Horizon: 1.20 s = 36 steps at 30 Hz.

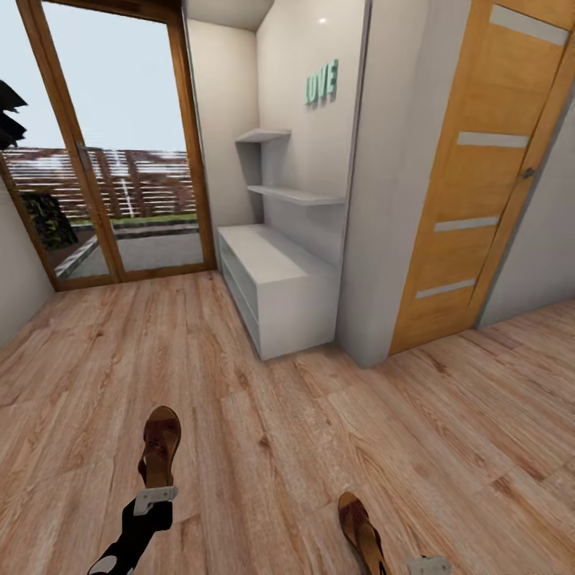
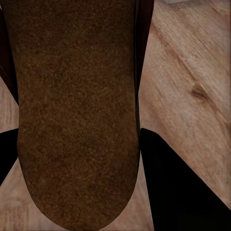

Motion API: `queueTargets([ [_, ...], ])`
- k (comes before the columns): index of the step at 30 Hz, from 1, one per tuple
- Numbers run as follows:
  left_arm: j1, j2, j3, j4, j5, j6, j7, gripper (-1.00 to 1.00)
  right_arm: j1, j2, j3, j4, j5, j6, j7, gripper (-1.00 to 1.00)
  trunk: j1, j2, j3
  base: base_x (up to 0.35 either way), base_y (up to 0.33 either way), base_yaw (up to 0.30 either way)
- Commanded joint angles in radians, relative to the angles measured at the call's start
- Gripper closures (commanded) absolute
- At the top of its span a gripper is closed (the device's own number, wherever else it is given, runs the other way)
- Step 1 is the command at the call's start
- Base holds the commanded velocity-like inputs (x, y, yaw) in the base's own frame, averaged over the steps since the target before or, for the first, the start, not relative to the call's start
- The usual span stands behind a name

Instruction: Pick up the two gym shoes and the two sandals from the corridor floor and place them onto the hallstand (shoe rack) in the corridor, making sure they are on the rack and not on the floor. Arrange them so the two gym shoes are next to each other and the two sandals are next to each other.

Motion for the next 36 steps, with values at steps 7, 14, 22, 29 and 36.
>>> queueTargets([
  [7, -0.001, 0.0, 0.01, 0.001, -0.005, -0.002, -0.008, 1.0, -0.001, 0.001, -0.005, 0.0, 0.01, -0.003, -0.005, -1.0, 0.0, 0.0, -0.001, 0.0, 0.0, -0.019],
  [14, -0.001, -0.001, 0.01, 0.001, -0.005, -0.002, -0.007, 1.0, -0.001, 0.001, -0.004, 0.001, 0.01, -0.003, -0.004, -1.0, 0.0, 0.0, -0.001, 0.0, 0.0, -0.073],
  [22, -0.001, 0.0, 0.01, 0.001, -0.005, -0.002, -0.007, 1.0, -0.001, 0.001, -0.005, 0.001, 0.01, -0.003, -0.004, -1.0, 0.0, 0.0, -0.001, 0.0, 0.0, -0.238],
  [29, -0.001, -0.001, 0.009, 0.001, -0.005, -0.002, -0.008, 1.0, -0.001, 0.001, -0.005, 0.001, 0.01, -0.003, -0.004, -1.0, 0.0, 0.0, -0.001, 0.0, 0.0, -0.261],
  [36, -0.001, -0.001, 0.005, -0.004, -0.007, 0.003, -0.01, 1.0, -0.001, 0.001, -0.005, -0.001, 0.01, -0.003, -0.004, -1.0, 0.0, 0.0, -0.001, 0.0, 0.0, -0.116],
])
